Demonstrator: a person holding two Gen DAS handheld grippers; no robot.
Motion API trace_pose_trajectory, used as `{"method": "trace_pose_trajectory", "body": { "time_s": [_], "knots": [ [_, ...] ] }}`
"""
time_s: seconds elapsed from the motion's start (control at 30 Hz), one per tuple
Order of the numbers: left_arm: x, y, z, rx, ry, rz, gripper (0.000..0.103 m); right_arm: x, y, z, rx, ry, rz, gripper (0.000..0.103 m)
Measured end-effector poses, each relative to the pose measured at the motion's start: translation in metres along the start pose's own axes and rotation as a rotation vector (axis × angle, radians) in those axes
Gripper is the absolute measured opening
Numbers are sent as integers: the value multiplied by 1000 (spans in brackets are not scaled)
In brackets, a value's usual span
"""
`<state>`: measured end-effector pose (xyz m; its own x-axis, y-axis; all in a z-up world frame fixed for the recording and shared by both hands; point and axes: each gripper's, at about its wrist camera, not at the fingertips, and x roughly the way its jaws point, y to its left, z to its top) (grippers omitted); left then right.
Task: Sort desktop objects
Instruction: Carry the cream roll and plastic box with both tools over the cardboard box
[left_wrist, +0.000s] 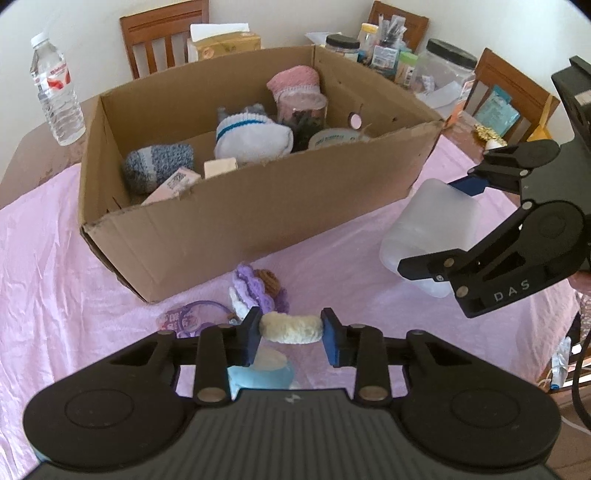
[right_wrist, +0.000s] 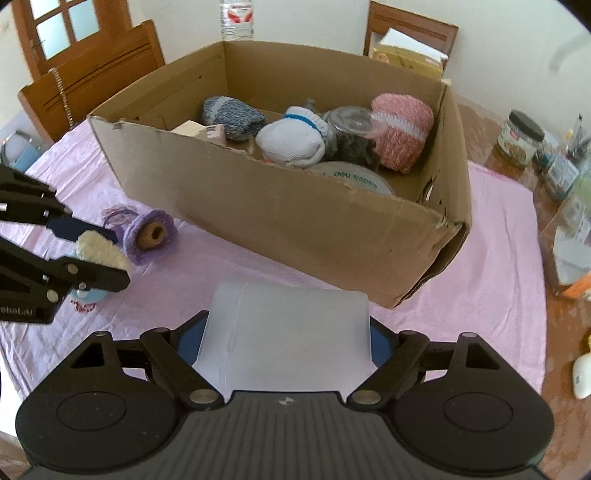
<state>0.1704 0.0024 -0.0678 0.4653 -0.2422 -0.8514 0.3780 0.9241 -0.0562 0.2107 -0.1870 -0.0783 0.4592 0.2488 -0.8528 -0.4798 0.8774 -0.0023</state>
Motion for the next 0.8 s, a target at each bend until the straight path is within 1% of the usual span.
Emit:
{"method": "trace_pose_trajectory", "body": {
  "time_s": [0.37,0.67,0.8],
  "knots": [
    [-29,0,8,36,-37,-19,33,-35,10,10,-125,-22,-5,88],
    [-52,-3,30,74,-112,-19,33,-69,9,23,-171,-64,0,88],
    [-56,-5,44,92,-147,-20,33,-79,8,29,-191,-90,-14,88]
  ]
}}
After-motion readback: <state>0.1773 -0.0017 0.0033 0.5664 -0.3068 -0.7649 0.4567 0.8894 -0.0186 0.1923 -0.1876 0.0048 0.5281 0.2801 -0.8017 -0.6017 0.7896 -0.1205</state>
